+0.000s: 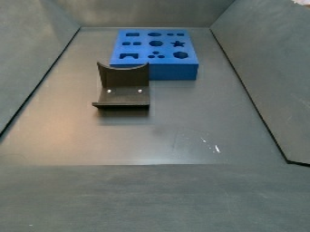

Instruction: Insert the star object.

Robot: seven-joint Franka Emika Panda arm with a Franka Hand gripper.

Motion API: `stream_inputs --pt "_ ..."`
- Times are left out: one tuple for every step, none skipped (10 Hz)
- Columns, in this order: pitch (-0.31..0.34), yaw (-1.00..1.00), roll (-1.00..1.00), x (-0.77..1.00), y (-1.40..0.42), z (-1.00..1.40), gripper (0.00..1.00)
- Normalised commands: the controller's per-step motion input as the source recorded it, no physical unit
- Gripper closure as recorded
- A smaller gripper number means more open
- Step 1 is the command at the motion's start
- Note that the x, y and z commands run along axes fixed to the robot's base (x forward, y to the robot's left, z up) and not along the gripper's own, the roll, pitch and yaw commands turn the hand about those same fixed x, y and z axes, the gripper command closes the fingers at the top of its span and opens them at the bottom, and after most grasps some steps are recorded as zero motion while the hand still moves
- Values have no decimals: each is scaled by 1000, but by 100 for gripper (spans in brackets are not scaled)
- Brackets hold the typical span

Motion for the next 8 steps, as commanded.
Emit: stream_inputs --pt "0 -677 9 -326 326 -540 100" --pt "0 -620 9 -337 377 -557 100" --pt "0 -549 19 -300 451 -583 100" --pt "0 -354 54 3 523 -554 100" --pt "14 -154 87 94 429 -543 100" --pt "0 -171 103 20 369 -574 100" --pt "0 -151 57 0 271 -566 100" --pt "-9 -200 37 0 180 -491 100"
